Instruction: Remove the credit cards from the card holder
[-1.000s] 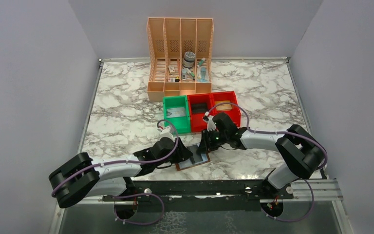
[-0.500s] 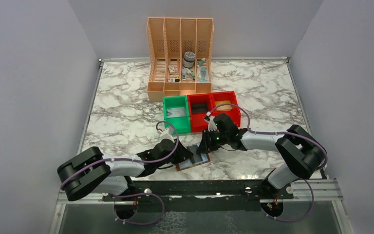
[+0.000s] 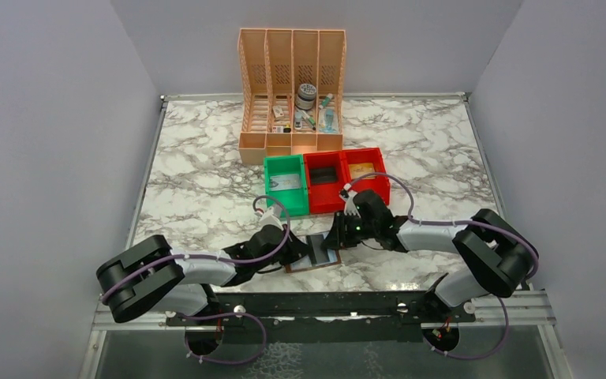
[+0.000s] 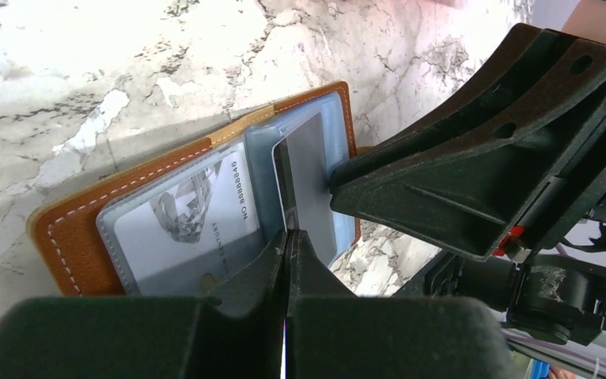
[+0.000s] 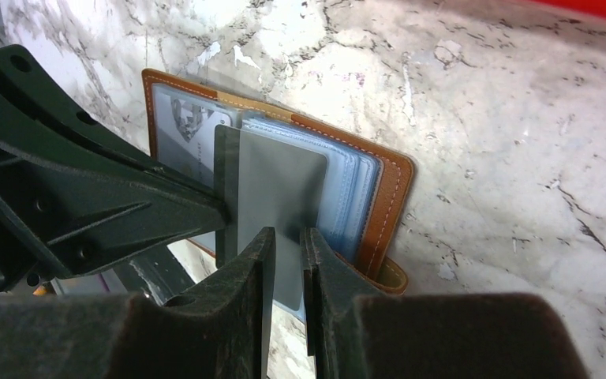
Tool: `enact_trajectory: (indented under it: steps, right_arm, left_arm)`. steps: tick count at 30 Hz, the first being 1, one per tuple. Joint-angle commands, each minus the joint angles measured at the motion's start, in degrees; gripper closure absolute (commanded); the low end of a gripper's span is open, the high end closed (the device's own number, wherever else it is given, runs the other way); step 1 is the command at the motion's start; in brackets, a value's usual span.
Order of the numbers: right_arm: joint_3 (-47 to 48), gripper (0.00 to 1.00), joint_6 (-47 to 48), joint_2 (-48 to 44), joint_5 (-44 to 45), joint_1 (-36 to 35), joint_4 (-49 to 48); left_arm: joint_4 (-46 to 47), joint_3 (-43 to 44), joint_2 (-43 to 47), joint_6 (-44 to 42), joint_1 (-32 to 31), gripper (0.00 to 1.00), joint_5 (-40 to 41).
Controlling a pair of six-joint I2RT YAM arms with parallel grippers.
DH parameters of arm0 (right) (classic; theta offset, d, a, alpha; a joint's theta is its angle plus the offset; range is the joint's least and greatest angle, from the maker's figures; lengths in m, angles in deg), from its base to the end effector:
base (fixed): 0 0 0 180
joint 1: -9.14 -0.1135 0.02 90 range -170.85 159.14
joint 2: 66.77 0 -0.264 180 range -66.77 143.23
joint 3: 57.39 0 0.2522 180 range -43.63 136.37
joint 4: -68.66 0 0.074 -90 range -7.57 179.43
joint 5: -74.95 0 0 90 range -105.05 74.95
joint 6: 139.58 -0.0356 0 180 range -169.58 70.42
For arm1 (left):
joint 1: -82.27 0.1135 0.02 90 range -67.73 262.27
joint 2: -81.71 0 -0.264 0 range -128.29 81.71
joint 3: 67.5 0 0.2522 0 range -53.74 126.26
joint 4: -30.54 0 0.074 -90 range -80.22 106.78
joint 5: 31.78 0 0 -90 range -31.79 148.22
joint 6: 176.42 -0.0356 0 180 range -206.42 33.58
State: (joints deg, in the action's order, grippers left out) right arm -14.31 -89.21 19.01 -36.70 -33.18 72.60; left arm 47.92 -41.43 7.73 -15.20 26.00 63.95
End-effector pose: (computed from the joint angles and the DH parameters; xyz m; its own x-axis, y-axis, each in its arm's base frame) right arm 0.1830 0.1844 0.1279 -0.9326 -0.0474 -0.3577 -0.2833 0.7102 0.6445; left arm 0.1198 -0.1730 0.1245 -0.8291 -0.4548 -0.3253 -0.0160 0.6009 -0.7992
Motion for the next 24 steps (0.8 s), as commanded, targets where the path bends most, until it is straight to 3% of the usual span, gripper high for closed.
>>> enact_trajectory:
  steps: [1, 10, 24]
  right_arm:
    - [-3.61, 0.80, -2.04, 0.64, 3.58, -0.21, 3.73]
    - [-0.86, 0.80, -4.24, 2.33, 7.70, -0.13, 8.79]
    - [2.92, 0.80, -3.15, 5.11, 7.23, 0.07, 12.31]
  left_arm:
    - [2.60, 2.51, -1.71, -1.75, -0.24, 1.00, -1.21]
    - [2.47, 4.66, -5.36, -1.70, 1.54, 1.00, -4.96]
    - [0.80, 4.78, -4.57, -4.87, 7.25, 1.00, -12.53]
